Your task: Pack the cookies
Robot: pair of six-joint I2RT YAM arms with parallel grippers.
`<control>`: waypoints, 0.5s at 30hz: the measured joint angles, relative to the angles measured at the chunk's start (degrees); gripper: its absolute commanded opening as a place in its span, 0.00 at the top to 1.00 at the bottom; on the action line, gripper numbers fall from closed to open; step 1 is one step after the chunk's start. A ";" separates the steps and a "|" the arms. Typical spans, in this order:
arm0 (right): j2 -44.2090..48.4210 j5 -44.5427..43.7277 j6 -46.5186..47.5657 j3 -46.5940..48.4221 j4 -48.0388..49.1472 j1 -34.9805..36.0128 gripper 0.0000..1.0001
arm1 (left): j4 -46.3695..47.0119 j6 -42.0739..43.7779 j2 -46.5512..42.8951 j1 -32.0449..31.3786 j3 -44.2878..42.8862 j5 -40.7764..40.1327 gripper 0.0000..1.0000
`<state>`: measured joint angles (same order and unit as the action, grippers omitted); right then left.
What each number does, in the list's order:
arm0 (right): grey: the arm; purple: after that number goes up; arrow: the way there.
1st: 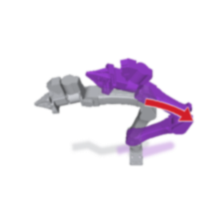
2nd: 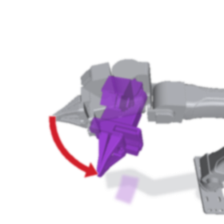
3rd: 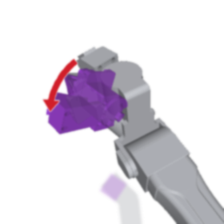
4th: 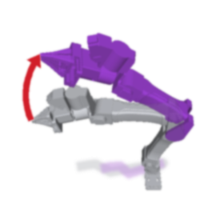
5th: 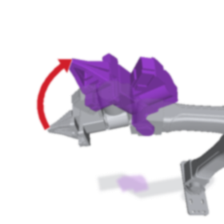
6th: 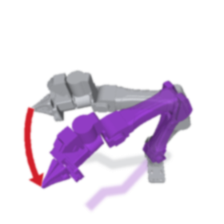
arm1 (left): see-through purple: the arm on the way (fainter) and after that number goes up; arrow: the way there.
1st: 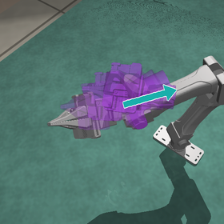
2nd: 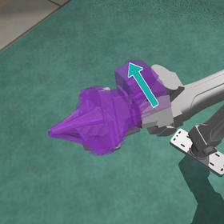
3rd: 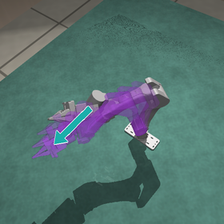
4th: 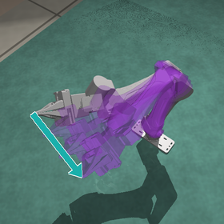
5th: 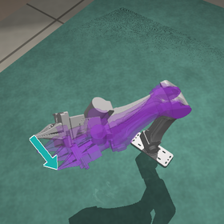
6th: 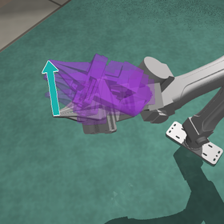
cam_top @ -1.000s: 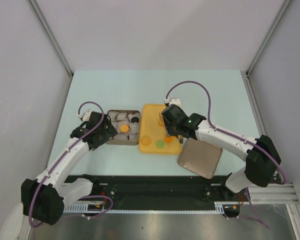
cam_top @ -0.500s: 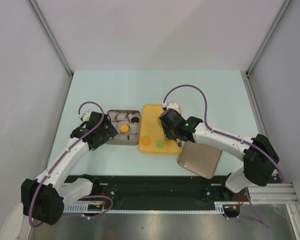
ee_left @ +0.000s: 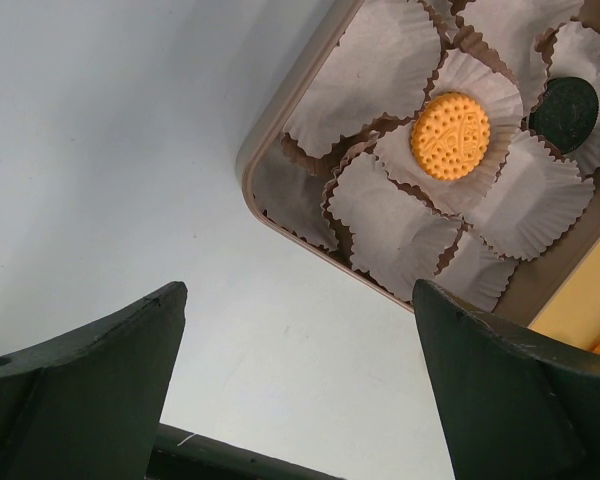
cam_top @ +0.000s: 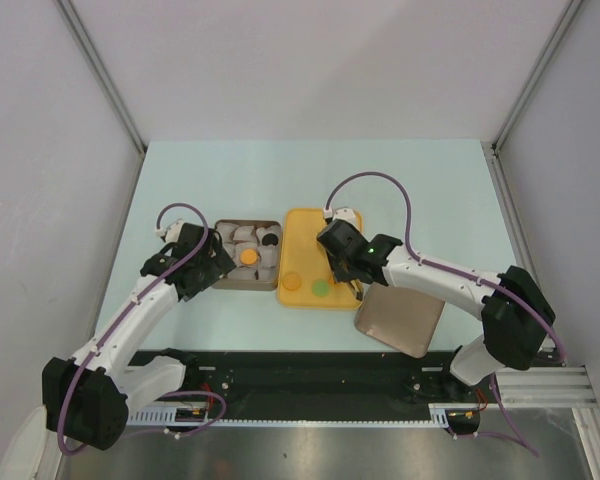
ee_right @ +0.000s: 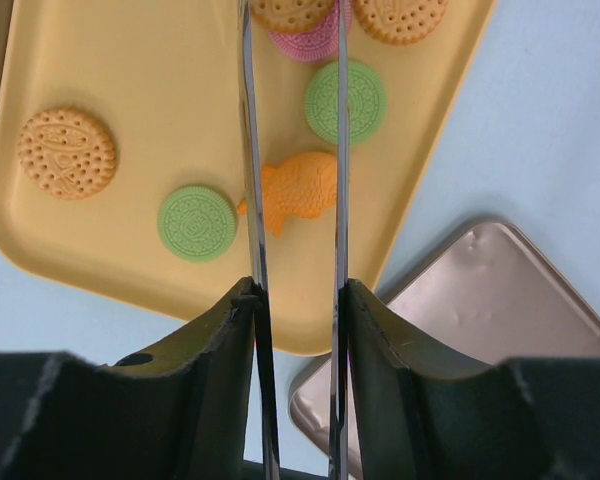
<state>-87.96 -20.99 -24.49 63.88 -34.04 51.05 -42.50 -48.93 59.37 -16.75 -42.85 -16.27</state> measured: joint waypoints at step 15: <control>2.64 -2.43 0.09 9.94 -3.82 6.32 0.69 | 0.00 -0.02 0.00 0.00 0.00 -0.02 0.00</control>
<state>-85.32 -23.42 -24.40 73.82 -37.87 57.36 -42.50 -48.95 59.37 -16.75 -42.85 -16.29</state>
